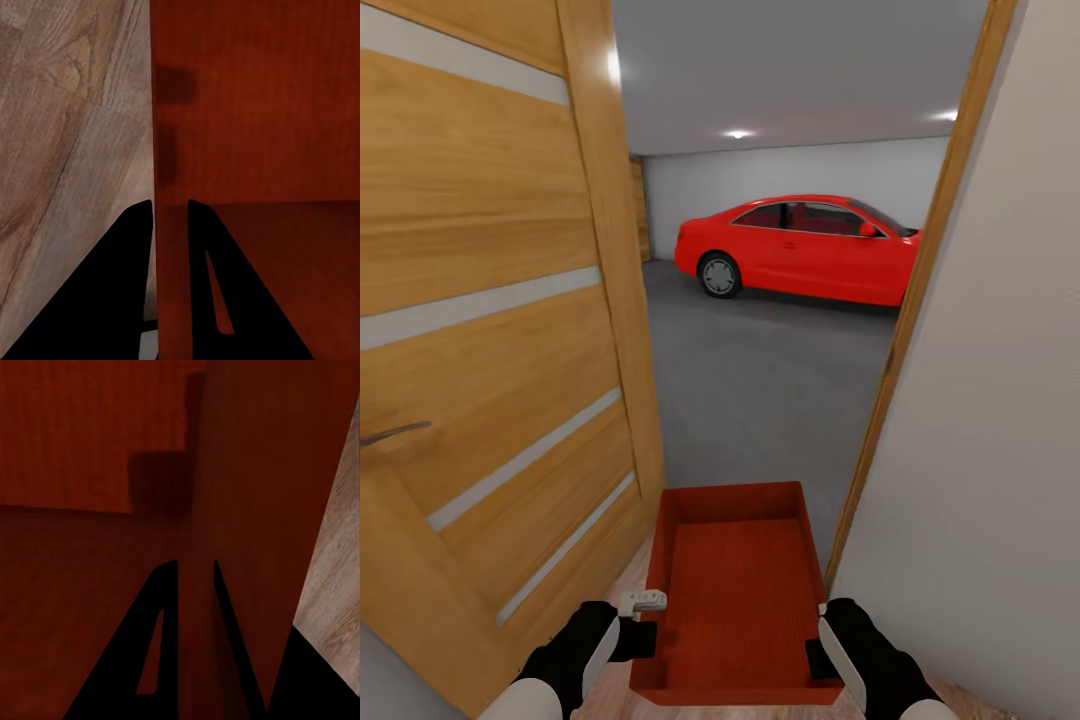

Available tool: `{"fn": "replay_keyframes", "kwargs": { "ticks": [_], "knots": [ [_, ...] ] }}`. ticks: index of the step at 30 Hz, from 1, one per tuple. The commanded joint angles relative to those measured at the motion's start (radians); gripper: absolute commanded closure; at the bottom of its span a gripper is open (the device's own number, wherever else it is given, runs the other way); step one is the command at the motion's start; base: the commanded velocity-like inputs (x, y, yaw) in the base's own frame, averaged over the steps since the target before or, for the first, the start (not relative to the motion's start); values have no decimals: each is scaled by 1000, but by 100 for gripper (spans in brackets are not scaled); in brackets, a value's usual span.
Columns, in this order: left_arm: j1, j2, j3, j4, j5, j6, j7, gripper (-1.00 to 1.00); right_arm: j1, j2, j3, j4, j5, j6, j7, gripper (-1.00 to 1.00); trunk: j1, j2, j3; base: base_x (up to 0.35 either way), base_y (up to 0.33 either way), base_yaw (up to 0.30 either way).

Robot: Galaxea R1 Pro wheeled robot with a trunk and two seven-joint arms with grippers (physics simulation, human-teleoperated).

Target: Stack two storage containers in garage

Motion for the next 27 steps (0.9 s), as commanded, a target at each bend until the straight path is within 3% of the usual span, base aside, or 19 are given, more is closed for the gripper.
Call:
{"fn": "replay_keyframes", "kwargs": {
  "ticks": [1,9,19,27],
  "knots": [
    [1,-2,1,-1,16,7,-3,100,-1,14,2,-2,-66,-9,-4,100,0,-1,-1,0,0,-220],
    [1,-2,1,-2,16,7,-3,100,-1,14,2,-2,-66,-9,-4,100,0,-1,-1,8,0,-86],
    [1,-2,1,-1,15,7,-3,100,-1,14,2,-2,-66,-10,-4,100,0,-1,-1,261,66,-2],
    [1,-2,1,-1,15,7,-3,100,-1,14,2,-2,-66,-9,-4,100,0,-1,-1,54,10,-46]
  ]
}}
